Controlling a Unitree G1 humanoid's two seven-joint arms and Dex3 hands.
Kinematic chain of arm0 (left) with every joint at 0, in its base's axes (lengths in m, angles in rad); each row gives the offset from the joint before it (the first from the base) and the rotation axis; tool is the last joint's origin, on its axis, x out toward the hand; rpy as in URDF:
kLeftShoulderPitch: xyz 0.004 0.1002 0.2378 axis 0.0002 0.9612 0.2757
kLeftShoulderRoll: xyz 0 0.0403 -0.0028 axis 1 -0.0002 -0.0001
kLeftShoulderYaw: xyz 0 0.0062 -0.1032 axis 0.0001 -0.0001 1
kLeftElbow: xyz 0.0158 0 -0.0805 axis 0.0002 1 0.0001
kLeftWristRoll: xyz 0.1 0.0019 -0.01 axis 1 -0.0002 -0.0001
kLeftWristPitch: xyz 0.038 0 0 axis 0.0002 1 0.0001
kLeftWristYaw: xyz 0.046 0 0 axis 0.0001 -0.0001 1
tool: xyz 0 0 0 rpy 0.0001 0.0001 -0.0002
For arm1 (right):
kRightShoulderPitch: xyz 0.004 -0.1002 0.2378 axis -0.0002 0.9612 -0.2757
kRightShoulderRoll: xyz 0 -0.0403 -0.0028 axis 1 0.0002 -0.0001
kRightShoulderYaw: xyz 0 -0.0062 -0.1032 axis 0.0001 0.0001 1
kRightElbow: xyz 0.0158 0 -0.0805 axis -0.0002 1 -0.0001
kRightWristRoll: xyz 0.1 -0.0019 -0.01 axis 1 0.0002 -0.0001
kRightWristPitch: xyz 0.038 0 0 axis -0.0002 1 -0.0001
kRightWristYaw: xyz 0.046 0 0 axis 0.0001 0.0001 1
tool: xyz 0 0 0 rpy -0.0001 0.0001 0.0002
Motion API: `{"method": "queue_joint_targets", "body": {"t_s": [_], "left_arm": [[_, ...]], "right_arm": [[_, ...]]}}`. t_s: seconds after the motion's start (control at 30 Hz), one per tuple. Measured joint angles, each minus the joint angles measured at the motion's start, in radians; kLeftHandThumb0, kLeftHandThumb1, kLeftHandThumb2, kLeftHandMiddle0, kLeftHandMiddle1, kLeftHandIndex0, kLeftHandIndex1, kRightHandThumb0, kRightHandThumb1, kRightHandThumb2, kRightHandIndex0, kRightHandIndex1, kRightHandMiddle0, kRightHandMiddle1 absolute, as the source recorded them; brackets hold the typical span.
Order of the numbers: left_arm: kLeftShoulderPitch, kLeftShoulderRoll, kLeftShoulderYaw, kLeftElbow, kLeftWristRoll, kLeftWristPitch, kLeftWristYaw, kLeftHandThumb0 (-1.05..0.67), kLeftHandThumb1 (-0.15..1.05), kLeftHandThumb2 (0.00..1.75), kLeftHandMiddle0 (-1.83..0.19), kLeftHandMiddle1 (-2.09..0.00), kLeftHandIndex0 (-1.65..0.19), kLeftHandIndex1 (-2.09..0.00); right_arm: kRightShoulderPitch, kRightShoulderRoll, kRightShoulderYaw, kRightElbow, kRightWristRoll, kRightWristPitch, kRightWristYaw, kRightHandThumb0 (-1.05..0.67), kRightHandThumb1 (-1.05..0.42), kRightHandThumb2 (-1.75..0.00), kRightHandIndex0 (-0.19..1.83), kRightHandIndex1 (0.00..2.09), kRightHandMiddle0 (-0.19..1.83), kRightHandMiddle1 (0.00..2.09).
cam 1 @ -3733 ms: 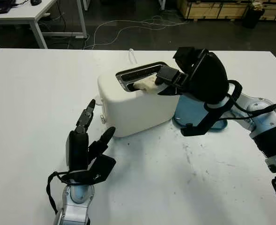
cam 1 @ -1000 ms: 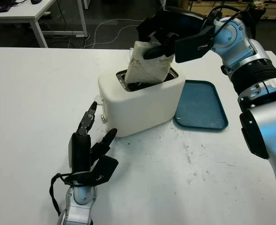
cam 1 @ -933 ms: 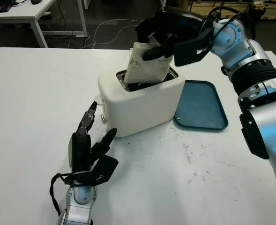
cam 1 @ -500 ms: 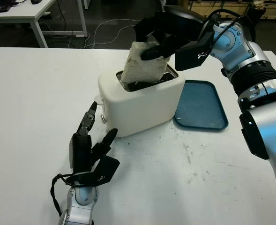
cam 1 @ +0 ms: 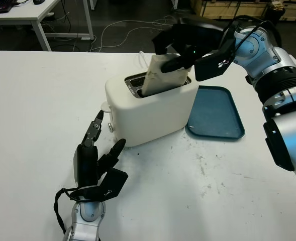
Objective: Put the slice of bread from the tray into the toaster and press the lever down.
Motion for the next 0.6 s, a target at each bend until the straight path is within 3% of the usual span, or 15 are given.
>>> {"method": "queue_joint_targets", "body": {"t_s": [0.4,0.5,0.53,0.6], "left_arm": [[0.002,-0.005,0.000,-0.005,-0.002,0.006,-0.002,-0.67,0.92,0.23,-0.29,-0.35,-0.35,0.00],[0.003,-0.004,-0.001,-0.005,0.000,0.006,-0.002,-0.67,0.92,0.24,-0.29,-0.35,-0.35,0.00],[0.003,-0.004,-0.001,-0.005,0.000,0.006,-0.002,-0.66,0.92,0.24,-0.28,-0.34,-0.35,0.00],[0.006,-0.005,-0.003,-0.005,0.000,0.006,-0.002,-0.65,0.92,0.24,-0.28,-0.34,-0.35,0.00]], "right_arm": [[0.003,-0.019,0.031,0.006,-0.045,0.015,-0.039,-0.42,-0.92,-0.34,1.01,1.75,0.77,1.75],[0.012,-0.017,0.040,0.001,-0.046,0.012,-0.047,-0.50,-0.92,-0.24,1.01,1.75,0.76,1.75],[0.017,-0.016,0.044,-0.004,-0.048,0.012,-0.052,-0.56,-0.92,-0.18,0.97,1.75,0.75,1.71],[0.029,-0.011,0.053,-0.012,-0.048,0.006,-0.053,-0.73,-0.91,-0.05,0.75,1.53,0.77,1.22]]}}
